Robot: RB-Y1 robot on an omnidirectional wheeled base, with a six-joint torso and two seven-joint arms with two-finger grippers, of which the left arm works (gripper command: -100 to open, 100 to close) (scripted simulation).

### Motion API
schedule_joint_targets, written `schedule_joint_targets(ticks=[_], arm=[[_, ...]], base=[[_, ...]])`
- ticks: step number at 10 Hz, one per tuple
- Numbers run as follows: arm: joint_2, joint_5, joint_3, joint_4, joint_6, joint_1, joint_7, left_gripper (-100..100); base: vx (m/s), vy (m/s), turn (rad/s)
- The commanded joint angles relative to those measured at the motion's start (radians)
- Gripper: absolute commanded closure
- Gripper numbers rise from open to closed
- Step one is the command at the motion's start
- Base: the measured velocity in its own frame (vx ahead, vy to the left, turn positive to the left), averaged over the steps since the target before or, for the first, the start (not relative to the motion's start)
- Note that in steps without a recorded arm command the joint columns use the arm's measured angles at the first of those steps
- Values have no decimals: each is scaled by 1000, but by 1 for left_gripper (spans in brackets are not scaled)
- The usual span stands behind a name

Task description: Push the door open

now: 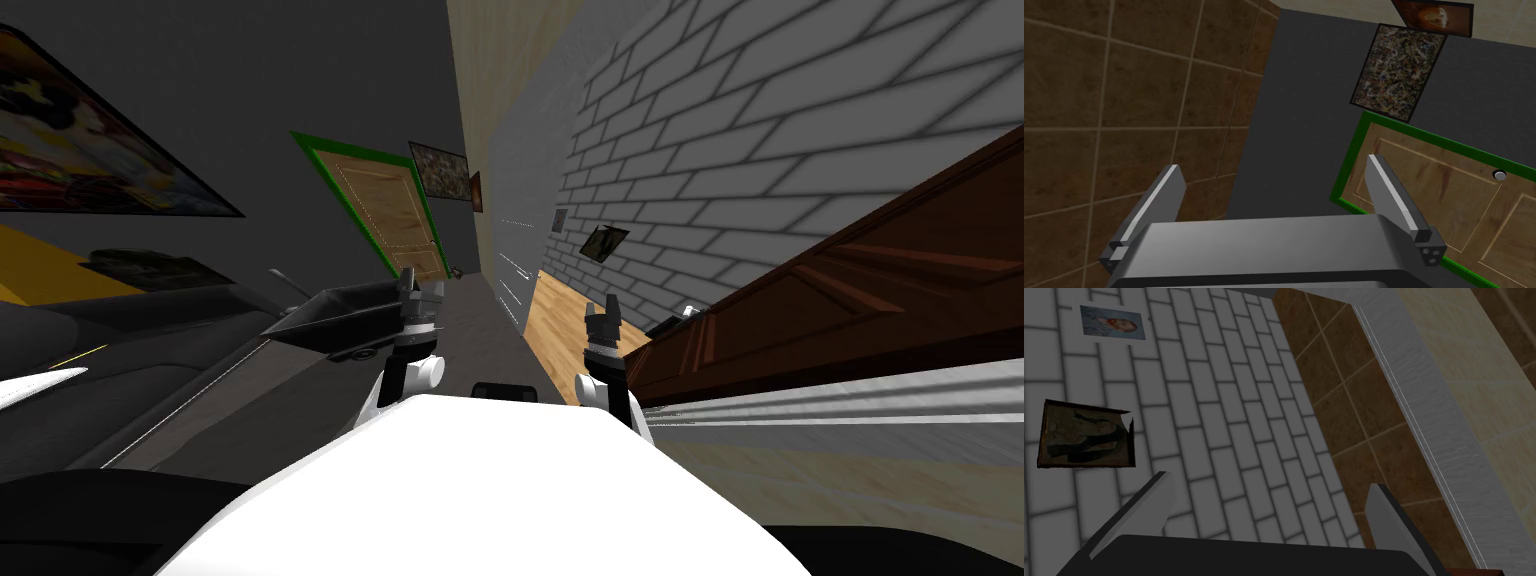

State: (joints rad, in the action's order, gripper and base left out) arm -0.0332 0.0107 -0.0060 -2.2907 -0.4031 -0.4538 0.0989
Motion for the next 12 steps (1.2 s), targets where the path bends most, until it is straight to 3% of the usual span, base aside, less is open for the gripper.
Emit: schedule_joint_targets(ticks=[1,3,12], arm=[[10,-4,-9,35,1,20,3,-100],[25,-12,-24,97,3,55,9,-100],[61,-39,-79,315,9,180,29,-100]], base=[[65,38,-79],[131,75,-134],[94,69,-90]])
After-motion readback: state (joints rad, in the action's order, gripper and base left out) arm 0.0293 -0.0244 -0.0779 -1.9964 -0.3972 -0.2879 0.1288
